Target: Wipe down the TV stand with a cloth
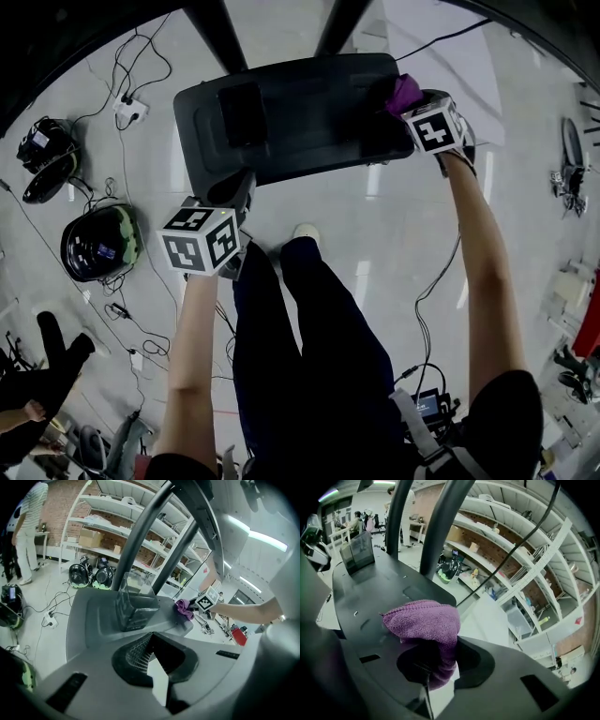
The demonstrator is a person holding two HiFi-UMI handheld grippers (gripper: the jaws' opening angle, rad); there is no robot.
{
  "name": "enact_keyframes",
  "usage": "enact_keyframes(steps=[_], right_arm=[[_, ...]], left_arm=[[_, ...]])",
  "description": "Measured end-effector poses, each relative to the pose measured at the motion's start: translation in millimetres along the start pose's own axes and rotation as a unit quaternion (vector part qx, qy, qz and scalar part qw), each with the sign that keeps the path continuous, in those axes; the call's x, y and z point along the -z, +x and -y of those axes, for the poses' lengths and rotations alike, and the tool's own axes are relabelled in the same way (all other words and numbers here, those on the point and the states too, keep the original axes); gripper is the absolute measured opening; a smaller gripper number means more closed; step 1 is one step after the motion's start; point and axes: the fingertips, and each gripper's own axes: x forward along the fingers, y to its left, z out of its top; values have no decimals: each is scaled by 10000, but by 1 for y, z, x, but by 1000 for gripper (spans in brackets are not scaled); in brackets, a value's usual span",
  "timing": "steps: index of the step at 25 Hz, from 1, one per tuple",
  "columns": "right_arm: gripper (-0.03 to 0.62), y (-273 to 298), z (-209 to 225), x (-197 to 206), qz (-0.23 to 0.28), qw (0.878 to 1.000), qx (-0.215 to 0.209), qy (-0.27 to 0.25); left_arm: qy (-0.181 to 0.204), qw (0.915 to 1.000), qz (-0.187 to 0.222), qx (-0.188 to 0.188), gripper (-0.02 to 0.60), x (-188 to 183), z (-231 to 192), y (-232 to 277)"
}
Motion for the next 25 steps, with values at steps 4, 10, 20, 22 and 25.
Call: enact_keyframes(steps=[4, 10, 20, 22, 25], right_arm=[[97, -14, 9, 19, -172, 9986, 412, 286], [97, -54, -42, -4, 341, 9988, 207, 288], [97, -115, -198, -85, 1169, 9890, -788, 458], [97, -122, -228, -102, 1254, 9863, -989, 418], [97, -131, -273, -125, 1333, 9805, -1343, 537]], left_arm=[[-36, 10000, -45, 82, 6, 7, -5, 1], [-25, 9997, -70, 223, 6, 12, -19, -10], [-43, 9996, -166, 220, 6, 26, -65, -67], [-15, 9996, -181, 223, 6, 28, -74, -76], [-26, 9997, -163, 187, 6, 31, -90, -90]])
